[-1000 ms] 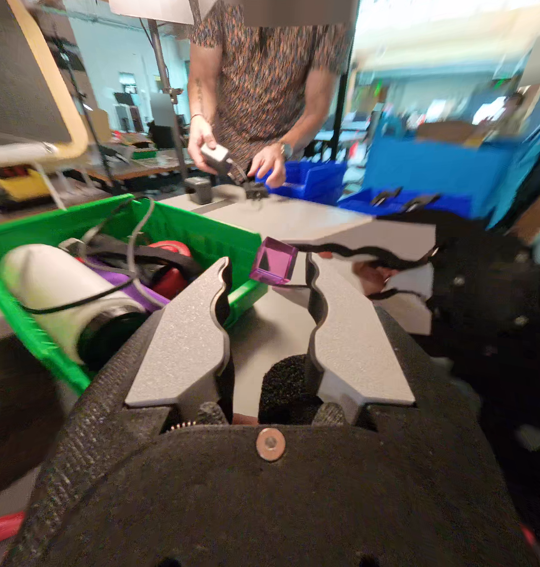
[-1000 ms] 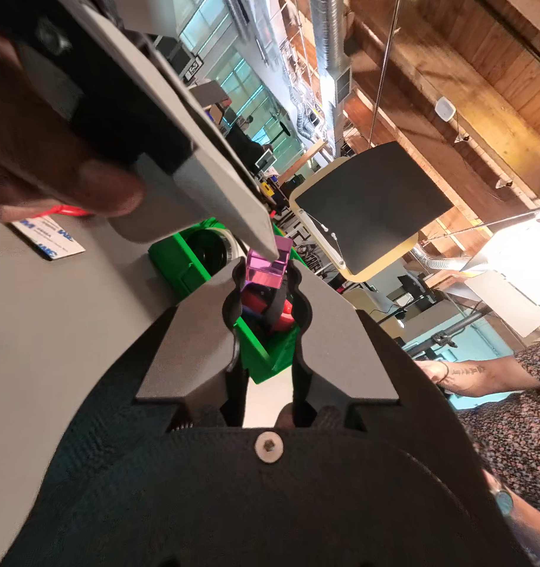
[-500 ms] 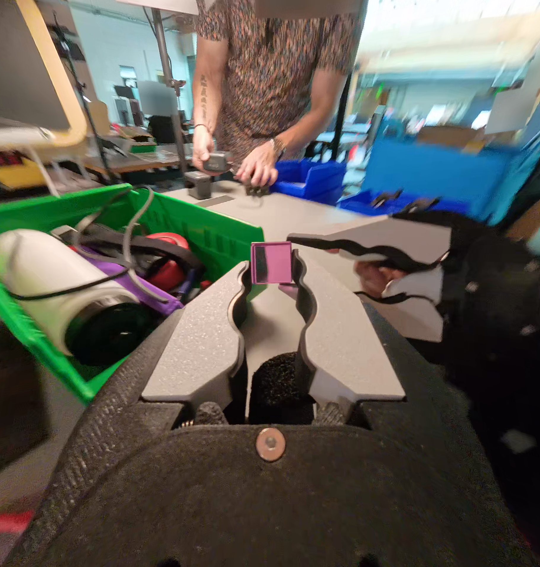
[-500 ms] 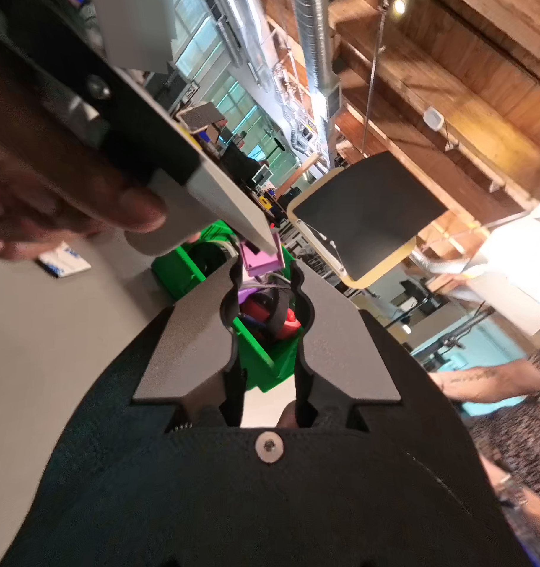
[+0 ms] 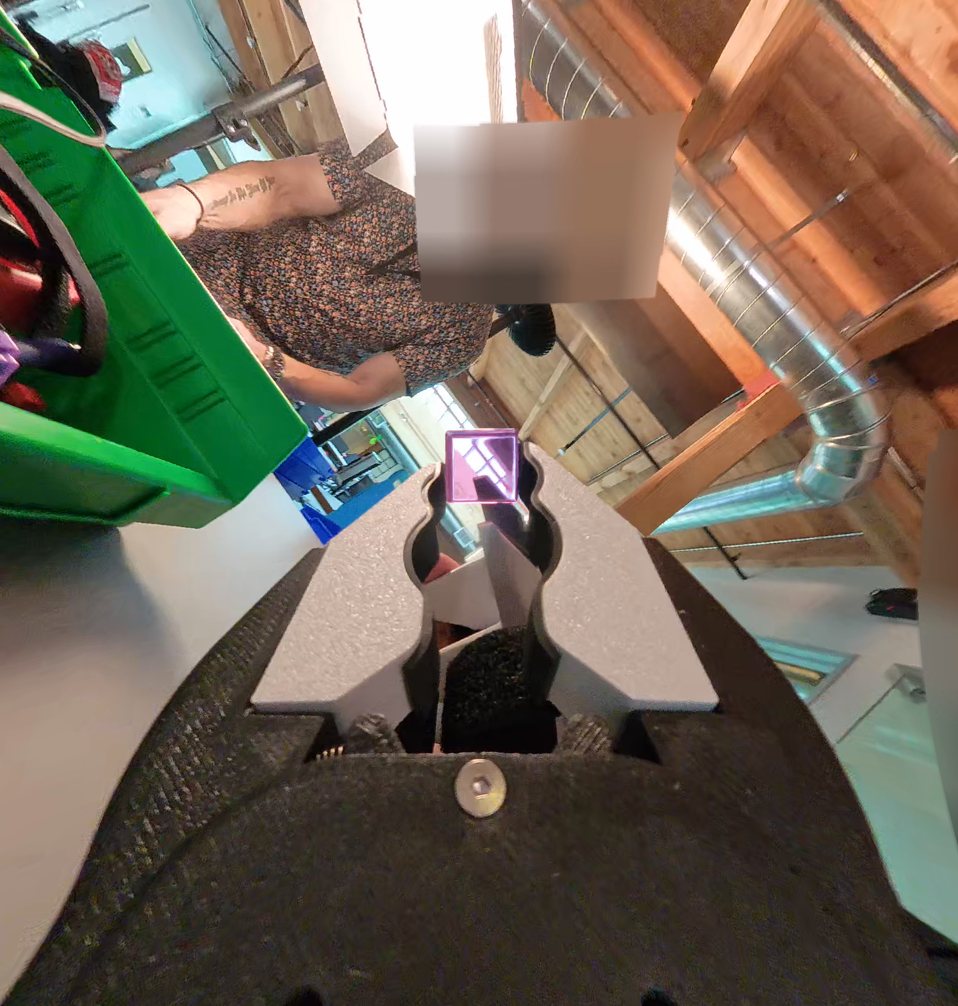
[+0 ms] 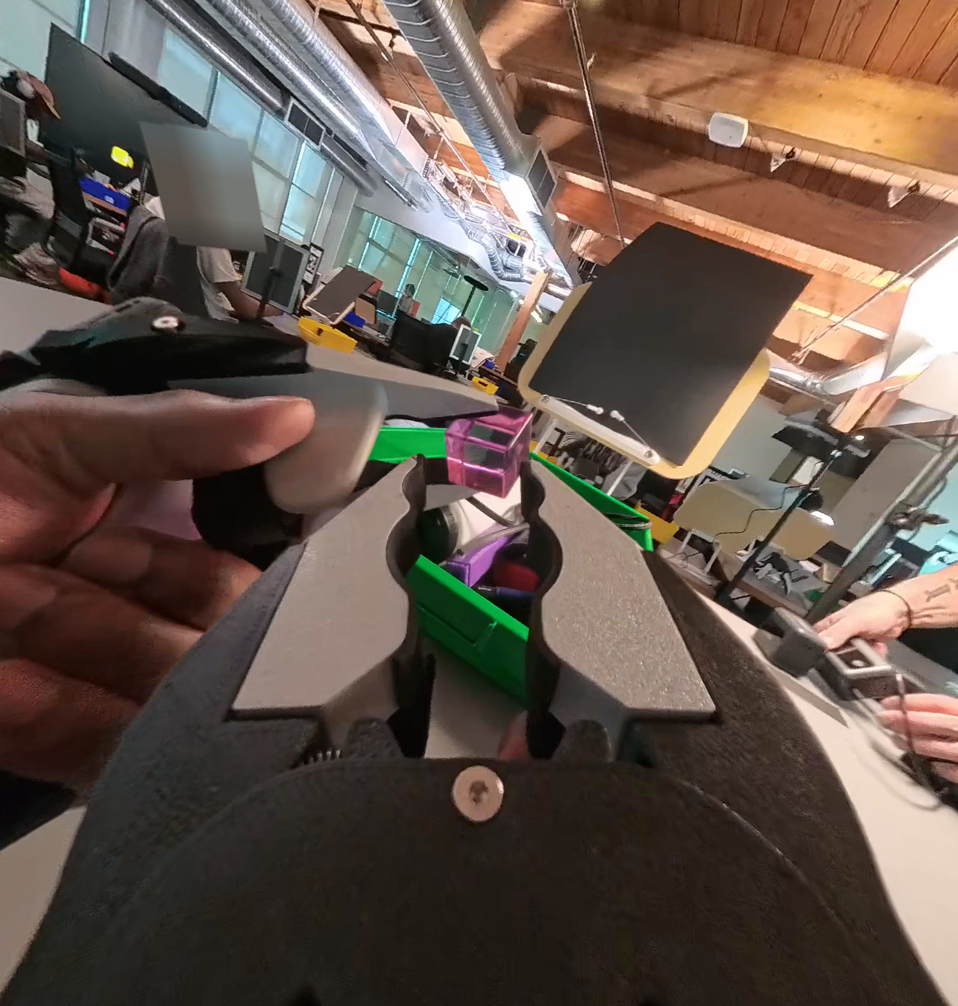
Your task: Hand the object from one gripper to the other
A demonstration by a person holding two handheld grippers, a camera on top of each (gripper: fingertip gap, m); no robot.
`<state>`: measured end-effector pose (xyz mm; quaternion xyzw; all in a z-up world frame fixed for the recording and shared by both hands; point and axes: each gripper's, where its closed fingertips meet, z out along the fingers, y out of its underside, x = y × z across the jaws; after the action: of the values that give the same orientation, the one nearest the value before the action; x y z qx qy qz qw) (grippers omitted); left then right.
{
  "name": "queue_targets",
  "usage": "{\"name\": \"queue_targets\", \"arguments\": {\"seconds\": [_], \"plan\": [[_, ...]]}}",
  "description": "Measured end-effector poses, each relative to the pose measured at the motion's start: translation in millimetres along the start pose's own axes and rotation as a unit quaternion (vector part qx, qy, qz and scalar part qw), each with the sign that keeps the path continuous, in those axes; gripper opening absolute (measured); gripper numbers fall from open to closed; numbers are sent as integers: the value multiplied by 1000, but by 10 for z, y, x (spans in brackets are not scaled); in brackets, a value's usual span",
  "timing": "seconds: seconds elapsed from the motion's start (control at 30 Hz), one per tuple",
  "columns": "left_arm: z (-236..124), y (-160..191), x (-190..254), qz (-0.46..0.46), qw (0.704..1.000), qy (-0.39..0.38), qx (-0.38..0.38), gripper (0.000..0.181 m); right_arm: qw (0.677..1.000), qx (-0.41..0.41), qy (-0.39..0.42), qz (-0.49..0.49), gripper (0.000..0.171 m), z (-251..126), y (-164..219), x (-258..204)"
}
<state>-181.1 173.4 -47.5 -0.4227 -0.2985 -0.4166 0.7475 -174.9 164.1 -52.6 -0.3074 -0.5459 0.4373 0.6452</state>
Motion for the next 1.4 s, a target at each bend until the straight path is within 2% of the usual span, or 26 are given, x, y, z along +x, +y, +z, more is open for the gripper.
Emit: {"name": "queue_targets", "arguments": {"seconds": [0.3, 0.43, 0.53, 0.63, 0.7, 0.73, 0.83, 0.87, 0.93, 1.1, 1.3, 1.4], "plan": [[24, 122, 10, -53, 999, 12, -1, 27, 998, -7, 43, -51, 37, -1, 33, 44], [35, 157, 27, -55, 998, 19, -9, 27, 997, -2, 49, -53, 28, -17, 18, 96], [66, 197, 41, -32, 998, 15, -46, 27, 998, -1, 30, -56, 27, -31, 10, 118], [85, 205, 43, 78, 992, -16, -95, 36, 996, -14, 18, -81, 27, -33, 21, 164], [70, 145, 48, 205, 971, -53, -113, 43, 995, -25, 18, -100, 27, -32, 46, 210], [58, 109, 55, 278, 950, -75, -121, 45, 994, -33, 15, -106, 27, -27, 72, 221], [16, 26, 85, 472, 859, -136, -143, 49, 990, -53, 2, -128, 27, -12, 143, 219], [4, 34, 83, 514, 831, -148, -154, 49, 989, -58, -1, -139, 27, -6, 160, 208], [-16, 100, 39, 550, 798, -161, -187, 48, 984, -63, -12, -165, 28, 1, 186, 156], [-62, 199, -138, 580, 757, -191, -233, 46, 972, -61, -35, -223, 27, -6, 198, 7], [-109, 186, -256, 616, 714, -221, -249, 28, 953, -54, -52, -295, 27, -18, 235, -93], [-108, 172, -277, 593, 735, -221, -244, 27, 947, -45, -42, -316, 28, -19, 235, -65]]}}
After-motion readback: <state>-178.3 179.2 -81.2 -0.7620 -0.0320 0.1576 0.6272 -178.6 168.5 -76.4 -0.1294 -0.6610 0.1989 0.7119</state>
